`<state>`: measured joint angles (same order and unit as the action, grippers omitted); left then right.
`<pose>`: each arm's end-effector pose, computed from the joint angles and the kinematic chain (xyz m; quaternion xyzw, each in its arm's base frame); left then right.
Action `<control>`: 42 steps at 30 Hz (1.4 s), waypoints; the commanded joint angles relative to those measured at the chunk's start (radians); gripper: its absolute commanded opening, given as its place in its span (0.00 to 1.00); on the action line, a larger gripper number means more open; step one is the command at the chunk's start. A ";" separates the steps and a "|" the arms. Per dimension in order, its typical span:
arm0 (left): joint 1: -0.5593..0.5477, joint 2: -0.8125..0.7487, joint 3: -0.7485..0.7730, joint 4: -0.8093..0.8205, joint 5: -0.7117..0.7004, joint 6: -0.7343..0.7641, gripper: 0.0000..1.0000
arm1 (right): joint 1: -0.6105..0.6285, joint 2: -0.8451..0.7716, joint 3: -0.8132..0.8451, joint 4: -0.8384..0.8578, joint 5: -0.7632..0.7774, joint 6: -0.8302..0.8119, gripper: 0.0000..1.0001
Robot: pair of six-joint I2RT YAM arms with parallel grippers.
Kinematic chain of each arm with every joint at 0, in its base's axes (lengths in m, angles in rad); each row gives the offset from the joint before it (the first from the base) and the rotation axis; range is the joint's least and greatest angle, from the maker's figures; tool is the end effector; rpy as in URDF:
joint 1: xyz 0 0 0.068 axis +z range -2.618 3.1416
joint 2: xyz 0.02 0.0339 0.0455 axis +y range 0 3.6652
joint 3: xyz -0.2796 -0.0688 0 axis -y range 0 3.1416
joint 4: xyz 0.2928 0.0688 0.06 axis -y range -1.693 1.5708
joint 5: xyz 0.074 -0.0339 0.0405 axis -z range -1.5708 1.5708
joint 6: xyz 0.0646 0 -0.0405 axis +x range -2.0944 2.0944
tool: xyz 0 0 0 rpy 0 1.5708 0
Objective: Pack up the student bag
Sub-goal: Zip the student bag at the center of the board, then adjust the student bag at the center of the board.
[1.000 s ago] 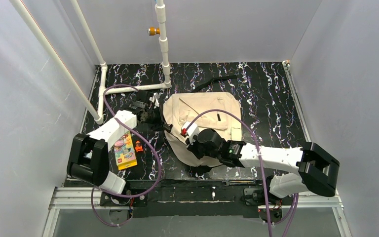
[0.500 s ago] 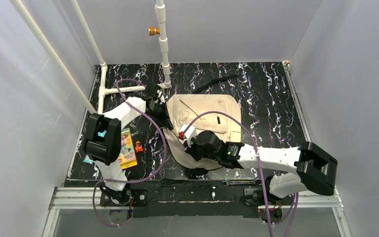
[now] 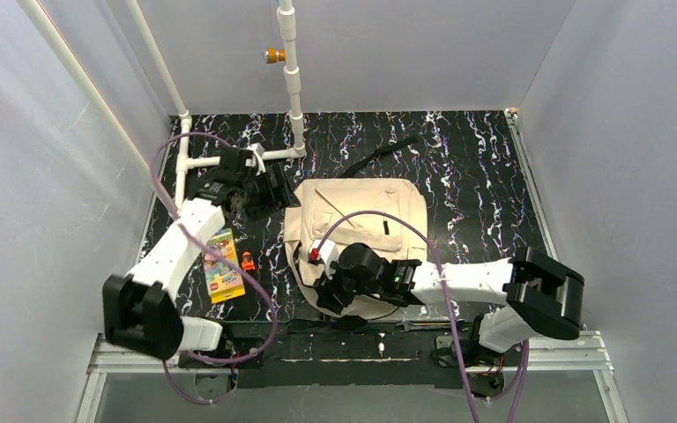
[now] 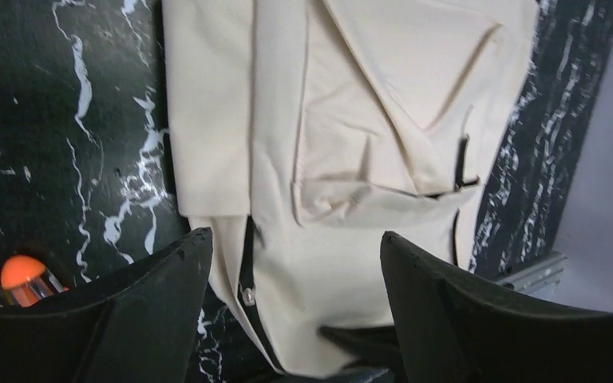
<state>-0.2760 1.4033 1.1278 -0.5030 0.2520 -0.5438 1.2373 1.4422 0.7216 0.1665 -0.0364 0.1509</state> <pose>0.3503 -0.1160 0.2714 -0.0741 0.9135 -0.2589 0.3049 0.1161 0.3424 0.1698 -0.4590 0.7431 0.3235 0.3639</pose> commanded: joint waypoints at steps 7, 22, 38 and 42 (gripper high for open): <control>-0.053 -0.341 -0.421 0.167 0.229 -0.252 0.64 | -0.123 0.057 -0.073 0.117 -0.175 0.175 0.81; -0.212 -0.197 -0.556 0.188 -0.063 -0.274 0.38 | -0.192 -0.034 -0.052 0.072 -0.260 0.236 0.84; -0.204 -0.184 -0.355 -0.013 -0.203 -0.112 0.43 | -0.475 -0.257 -0.040 -0.283 -0.125 0.205 0.59; -0.204 -0.254 -0.313 0.026 -0.011 -0.095 0.52 | -0.389 -0.268 -0.124 -0.098 -0.297 0.249 0.47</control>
<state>-0.4854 1.2308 0.7547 -0.4541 0.1131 -0.6876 0.7700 1.2087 0.6521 -0.0589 -0.1989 0.3748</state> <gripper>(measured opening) 0.491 0.484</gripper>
